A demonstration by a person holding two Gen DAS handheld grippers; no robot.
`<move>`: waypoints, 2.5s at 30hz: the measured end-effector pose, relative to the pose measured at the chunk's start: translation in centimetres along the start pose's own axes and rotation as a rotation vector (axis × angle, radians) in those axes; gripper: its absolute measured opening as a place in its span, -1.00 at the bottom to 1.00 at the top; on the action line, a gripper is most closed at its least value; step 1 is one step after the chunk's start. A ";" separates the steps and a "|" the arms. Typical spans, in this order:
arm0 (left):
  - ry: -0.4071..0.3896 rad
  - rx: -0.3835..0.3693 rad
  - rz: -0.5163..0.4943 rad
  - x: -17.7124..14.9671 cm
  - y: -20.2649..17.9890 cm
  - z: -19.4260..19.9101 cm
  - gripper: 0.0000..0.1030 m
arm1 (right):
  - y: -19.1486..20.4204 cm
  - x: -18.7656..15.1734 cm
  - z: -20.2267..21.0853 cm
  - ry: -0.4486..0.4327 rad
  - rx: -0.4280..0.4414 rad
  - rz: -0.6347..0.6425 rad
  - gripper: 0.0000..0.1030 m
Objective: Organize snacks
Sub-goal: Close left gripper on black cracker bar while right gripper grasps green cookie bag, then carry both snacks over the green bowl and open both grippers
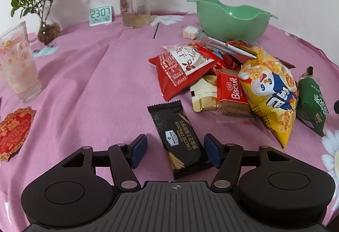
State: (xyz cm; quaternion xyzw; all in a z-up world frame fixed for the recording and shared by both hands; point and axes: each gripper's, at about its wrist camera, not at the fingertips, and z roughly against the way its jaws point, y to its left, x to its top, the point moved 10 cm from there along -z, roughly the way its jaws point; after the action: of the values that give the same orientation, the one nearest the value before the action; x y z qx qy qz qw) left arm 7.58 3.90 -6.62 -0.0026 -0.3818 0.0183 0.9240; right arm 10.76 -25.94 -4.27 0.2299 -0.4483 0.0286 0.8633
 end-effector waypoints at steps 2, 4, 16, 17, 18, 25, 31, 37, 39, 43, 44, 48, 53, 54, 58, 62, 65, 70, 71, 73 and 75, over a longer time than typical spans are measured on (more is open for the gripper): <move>0.005 0.000 -0.001 0.0 0.0 0.0 1.00 | 0.6 -0.2 -0.6 0.040 0.017 -0.035 0.99; 0.013 -0.006 0.006 -0.1 0.0 0.1 1.00 | 1.0 -0.3 -1.1 0.068 0.067 -0.123 0.99; 0.020 -0.024 0.005 0.3 -0.8 -0.4 1.00 | 2.4 0.4 -4.5 0.074 0.016 -0.199 0.99; 0.019 -0.026 0.004 0.3 -0.8 -0.4 1.00 | 2.5 0.4 -4.6 0.070 0.016 -0.183 0.99; 0.018 -0.027 0.003 0.3 -0.7 -0.4 1.00 | 2.7 0.3 -4.5 0.068 0.020 -0.162 0.96; 0.010 -0.032 -0.010 0.3 -0.7 -0.4 1.00 | 3.4 0.2 -3.0 0.063 0.064 -0.018 0.60; -0.012 -0.009 -0.042 0.2 -0.7 0.0 1.00 | 3.8 0.1 -1.5 -0.007 -0.069 0.279 0.55; -0.020 -0.013 -0.047 0.0 -0.6 0.4 1.00 | 4.0 -0.8 -1.9 0.021 -0.091 0.294 0.77; -0.015 -0.021 -0.041 0.0 -0.5 0.5 1.00 | 3.9 -0.8 -2.0 0.033 -0.076 0.241 0.84; -0.010 -0.032 -0.032 0.0 -0.2 0.5 1.00 | 3.8 -0.4 -2.5 0.051 -0.053 0.151 0.88; -0.010 -0.032 -0.030 -0.1 -0.2 0.4 1.00 | 3.9 -0.2 -2.7 0.048 -0.058 0.145 0.90; -0.015 -0.028 -0.026 0.0 -0.4 0.3 1.00 | 4.6 -0.1 -3.8 0.054 -0.089 0.165 0.90; -0.020 -0.029 -0.026 0.0 -0.3 0.1 1.00 | 4.3 -1.6 -5.0 0.089 -0.107 0.177 0.82; -0.020 -0.032 -0.025 0.0 -0.3 0.2 1.00 | 4.2 -1.7 -4.8 0.068 -0.113 0.196 0.74; -0.031 -0.022 -0.031 0.1 -0.1 0.1 1.00 | 3.7 -1.6 -4.1 0.045 -0.110 0.206 0.52; -0.041 -0.023 -0.009 0.3 0.1 0.3 0.97 | 2.6 -1.2 -3.5 0.029 -0.115 0.179 0.50; -0.050 -0.032 0.000 0.5 0.1 0.7 0.95 | 2.1 -0.9 -3.1 0.014 -0.119 0.163 0.48; -0.104 -0.013 -0.014 1.2 0.4 2.0 0.95 | 1.6 -0.4 -2.7 -0.016 -0.120 0.144 0.46; -0.111 -0.012 -0.013 1.4 0.5 2.3 0.95 | 1.6 -0.3 -2.6 -0.022 -0.121 0.145 0.46; -0.126 -0.013 -0.006 2.1 0.8 2.9 0.95 | 1.7 0.1 -2.5 -0.034 -0.123 0.149 0.45; -0.146 -0.016 -0.004 3.0 1.1 3.5 0.95 | 1.6 0.6 -2.5 -0.051 -0.123 0.156 0.45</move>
State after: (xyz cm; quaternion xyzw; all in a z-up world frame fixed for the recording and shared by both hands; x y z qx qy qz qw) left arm 7.15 5.06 -2.05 -0.0080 -0.4485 0.0132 0.8937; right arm 12.59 -23.53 -4.40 0.1416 -0.4878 0.0622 0.8591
